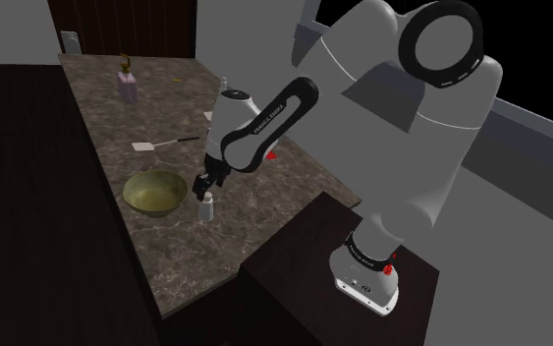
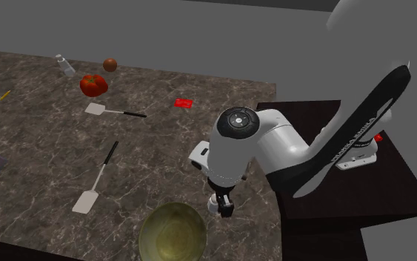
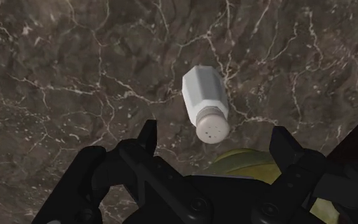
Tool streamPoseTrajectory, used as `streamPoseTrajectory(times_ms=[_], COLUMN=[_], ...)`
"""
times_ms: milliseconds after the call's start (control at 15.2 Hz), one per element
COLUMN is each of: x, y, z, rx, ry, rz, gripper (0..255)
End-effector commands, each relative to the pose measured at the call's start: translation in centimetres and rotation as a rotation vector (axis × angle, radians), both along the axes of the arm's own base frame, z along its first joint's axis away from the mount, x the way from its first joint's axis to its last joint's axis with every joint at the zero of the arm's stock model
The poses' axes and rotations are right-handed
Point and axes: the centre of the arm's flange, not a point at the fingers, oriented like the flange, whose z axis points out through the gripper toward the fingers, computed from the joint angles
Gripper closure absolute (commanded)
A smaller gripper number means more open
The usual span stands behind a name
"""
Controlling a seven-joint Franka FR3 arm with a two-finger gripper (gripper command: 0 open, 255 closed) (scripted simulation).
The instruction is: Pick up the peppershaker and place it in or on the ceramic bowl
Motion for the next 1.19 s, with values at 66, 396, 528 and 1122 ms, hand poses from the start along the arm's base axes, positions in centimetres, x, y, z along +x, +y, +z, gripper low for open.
streamPoseTrajectory(times_ms=[66, 396, 528, 1122], x=[0.3, 0.4, 0.4, 0.4], y=[0.1, 0.2, 0.2, 0.2], z=[-1.5, -2.9, -2.9, -2.9], rx=[0.000, 0.000, 0.000, 0.000], ry=[0.000, 0.000, 0.000, 0.000], rz=[0.000, 0.000, 0.000, 0.000], gripper=[0, 0, 0, 255])
